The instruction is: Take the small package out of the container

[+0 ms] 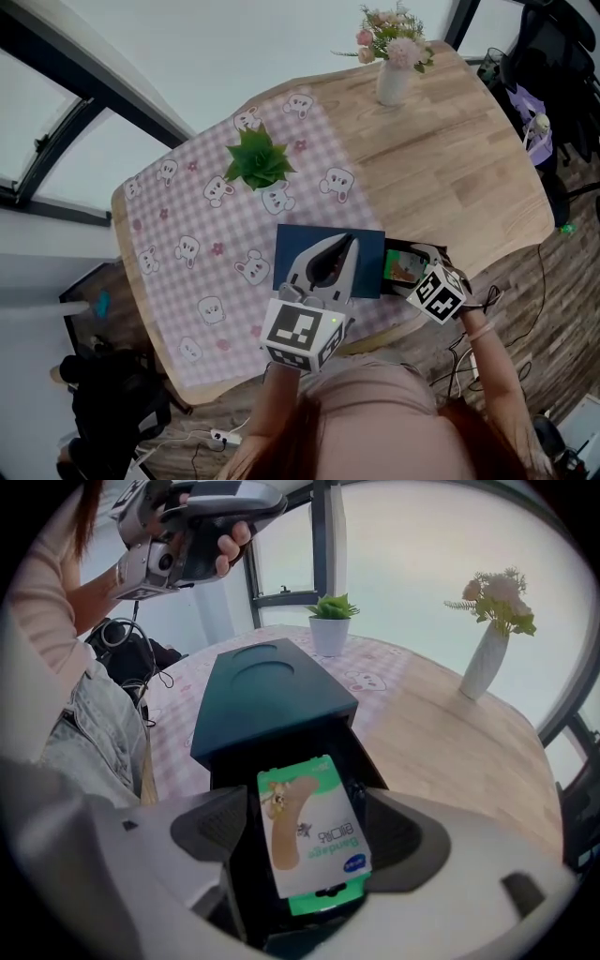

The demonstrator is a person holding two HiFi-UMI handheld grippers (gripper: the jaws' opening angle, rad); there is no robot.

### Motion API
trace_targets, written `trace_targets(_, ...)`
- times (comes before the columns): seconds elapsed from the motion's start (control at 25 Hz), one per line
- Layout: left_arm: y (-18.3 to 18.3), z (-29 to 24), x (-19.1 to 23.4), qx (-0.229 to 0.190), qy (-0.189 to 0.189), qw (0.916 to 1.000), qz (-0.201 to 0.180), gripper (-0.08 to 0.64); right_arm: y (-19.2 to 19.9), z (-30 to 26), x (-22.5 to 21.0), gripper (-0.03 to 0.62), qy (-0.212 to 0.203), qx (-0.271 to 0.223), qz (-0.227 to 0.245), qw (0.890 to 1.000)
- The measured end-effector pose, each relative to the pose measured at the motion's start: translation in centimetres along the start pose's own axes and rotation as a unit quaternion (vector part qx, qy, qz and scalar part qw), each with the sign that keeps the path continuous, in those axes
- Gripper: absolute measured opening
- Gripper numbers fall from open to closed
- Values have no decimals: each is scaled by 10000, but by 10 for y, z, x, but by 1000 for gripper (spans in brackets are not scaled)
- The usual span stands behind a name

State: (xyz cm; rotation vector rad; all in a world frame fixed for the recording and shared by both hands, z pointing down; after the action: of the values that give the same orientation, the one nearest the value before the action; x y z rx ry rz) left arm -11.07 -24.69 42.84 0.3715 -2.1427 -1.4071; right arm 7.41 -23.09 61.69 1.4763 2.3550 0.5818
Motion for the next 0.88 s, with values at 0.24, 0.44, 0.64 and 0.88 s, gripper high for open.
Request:
trace_targets(0.24, 0, 0, 6, -27, -17, 10000, 45, 14, 4, -9, -3, 385, -171, 352, 176, 9991)
trace_targets(0.44, 2, -1, 9, 12, -39, 10000, 78, 14, 4, -13, -3, 385, -263, 491, 282, 9980)
trace_targets(0.64, 3, -2, 10, 36, -19, 9999, 110, 14, 4, -15, -2, 382, -212, 582, 429, 9972)
trace_targets(0.88, 3, -3, 10, 68, 22, 9999, 108, 14, 5, -18, -1, 373, -132, 665, 563, 9961)
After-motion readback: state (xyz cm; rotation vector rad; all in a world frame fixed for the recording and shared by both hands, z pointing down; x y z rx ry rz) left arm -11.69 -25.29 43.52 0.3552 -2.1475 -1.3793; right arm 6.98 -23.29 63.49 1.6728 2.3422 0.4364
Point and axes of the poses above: the fingertips, and each gripper's own axes: z backward along the fingers, x to its left, y out of its underside, the point moved 7 cm from there along z, backward along the fingers, and after that the axes turned 1 degree about -x, right-handed, at the moved point
